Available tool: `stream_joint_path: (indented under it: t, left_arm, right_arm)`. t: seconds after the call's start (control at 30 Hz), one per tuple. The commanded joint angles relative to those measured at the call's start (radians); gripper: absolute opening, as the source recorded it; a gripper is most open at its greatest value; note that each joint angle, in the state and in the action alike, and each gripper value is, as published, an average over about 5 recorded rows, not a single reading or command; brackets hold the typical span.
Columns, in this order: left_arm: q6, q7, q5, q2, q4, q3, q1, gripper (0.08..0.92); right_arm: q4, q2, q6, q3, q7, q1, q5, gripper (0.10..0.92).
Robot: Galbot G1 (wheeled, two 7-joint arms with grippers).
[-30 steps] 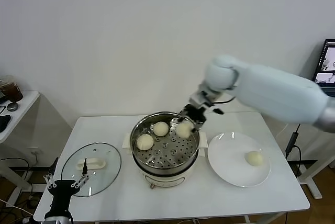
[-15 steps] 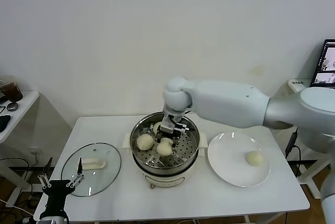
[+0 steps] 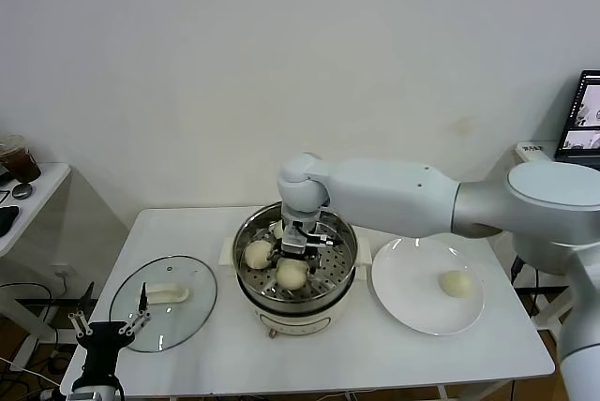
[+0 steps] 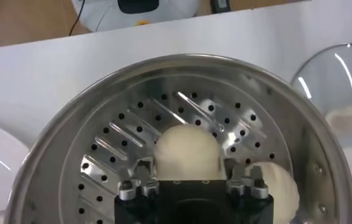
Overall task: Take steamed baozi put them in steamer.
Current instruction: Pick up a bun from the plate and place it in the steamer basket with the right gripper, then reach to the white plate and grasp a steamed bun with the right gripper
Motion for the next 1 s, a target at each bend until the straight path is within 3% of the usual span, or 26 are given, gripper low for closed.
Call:
stream_joint_path:
  t: [0.03, 0.13, 0.3, 0.47, 0.73, 1.0]
  left_arm:
    - [0.002, 0.001, 0.0, 0.002, 0.002, 0.001, -0.003, 0.823]
    - [0.003, 0.002, 0.0, 0.004, 0.002, 0.004, -0.007, 0.823]
    - [0.002, 0.002, -0.001, 0.014, 0.011, 0.012, -0.015, 0.823]
    - [0.002, 0.003, 0.003, 0.023, 0.032, 0.027, -0.029, 0.823]
    - [0.004, 0.004, 0.015, 0.031, 0.05, 0.05, -0.042, 0.823]
    - [0.006, 0.006, 0.027, 0.032, 0.059, 0.053, -0.044, 0.823]
  right_arm:
    - [0.027, -0.073, -0.025, 0.028, -0.042, 0.082, 0.064, 0.815]
    - [0.058, -0.169, -0.163, 0.051, -0.063, 0.121, 0.112, 0.822]
    - [0.144, -0.389, -0.53, 0.066, -0.058, 0.14, 0.232, 0.823]
    - [0.193, -0.585, -0.715, 0.127, -0.076, 0.087, 0.196, 0.823]
    - [0.166, -0.829, -0.716, 0.332, -0.115, -0.19, -0.012, 0.823]
    - [0.029, -0.854, -0.571, 0.601, -0.102, -0.544, -0.172, 0.823]
